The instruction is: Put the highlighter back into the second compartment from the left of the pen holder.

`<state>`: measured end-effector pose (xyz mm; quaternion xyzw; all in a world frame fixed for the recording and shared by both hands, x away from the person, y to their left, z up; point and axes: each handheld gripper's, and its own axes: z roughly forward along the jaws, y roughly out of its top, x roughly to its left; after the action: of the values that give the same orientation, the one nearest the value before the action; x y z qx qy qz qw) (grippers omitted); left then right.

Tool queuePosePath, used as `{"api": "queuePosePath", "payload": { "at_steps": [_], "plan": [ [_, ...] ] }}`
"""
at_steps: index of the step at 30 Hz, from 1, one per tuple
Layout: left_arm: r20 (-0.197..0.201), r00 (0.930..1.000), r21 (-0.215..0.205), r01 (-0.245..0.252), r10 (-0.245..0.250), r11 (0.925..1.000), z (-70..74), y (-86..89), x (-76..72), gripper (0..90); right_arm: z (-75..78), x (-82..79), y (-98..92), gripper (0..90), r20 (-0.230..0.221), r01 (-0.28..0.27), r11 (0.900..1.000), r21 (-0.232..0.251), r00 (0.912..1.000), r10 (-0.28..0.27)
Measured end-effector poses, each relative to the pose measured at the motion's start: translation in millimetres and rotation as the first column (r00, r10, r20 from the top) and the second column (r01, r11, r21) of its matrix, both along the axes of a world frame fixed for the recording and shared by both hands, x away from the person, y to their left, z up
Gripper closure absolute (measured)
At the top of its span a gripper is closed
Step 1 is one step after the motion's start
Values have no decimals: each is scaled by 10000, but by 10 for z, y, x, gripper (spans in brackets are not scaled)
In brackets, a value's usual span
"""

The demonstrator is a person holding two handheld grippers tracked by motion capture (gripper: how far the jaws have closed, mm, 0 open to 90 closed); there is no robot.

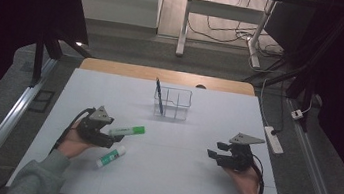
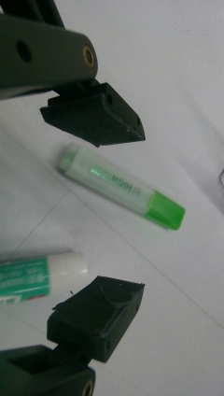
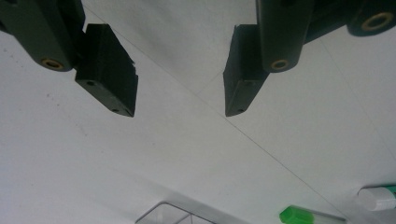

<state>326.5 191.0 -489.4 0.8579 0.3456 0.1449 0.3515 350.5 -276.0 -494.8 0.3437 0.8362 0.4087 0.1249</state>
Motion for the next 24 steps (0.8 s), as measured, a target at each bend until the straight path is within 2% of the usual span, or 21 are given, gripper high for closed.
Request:
{"api": "queuePosePath", "payload": {
  "at_steps": [4,7,9,14,17,21,24],
  "plan": [
    [-117,9999,129,92,-91,9999,5,-49,134,244,-1,3,7,445,17,-20,10000,-30,10000,20],
    [-289,9996,239,81,-74,9997,-22,-65,231,246,-13,16,16,444,-93,-41,9999,127,9999,42],
    [-392,9992,335,122,-109,9994,-38,-69,285,249,-23,21,23,443,-126,-74,10000,26,9999,74],
    [-542,9983,566,249,-219,9981,-67,-76,361,262,-37,23,16,442,-159,-45,10000,-52,9999,44],
    [-536,9979,942,416,-367,9947,-82,-100,392,272,-35,22,9,442,-168,3,10000,-47,9999,-4],
    [-618,9962,1227,687,-615,9901,-77,-116,434,293,-38,24,15,441,-201,5,10000,-32,9998,-6],
    [-828,9932,1487,935,-819,9844,-79,-132,466,308,-35,22,17,440,-185,9,10000,-60,9998,-10]
  ]
}}
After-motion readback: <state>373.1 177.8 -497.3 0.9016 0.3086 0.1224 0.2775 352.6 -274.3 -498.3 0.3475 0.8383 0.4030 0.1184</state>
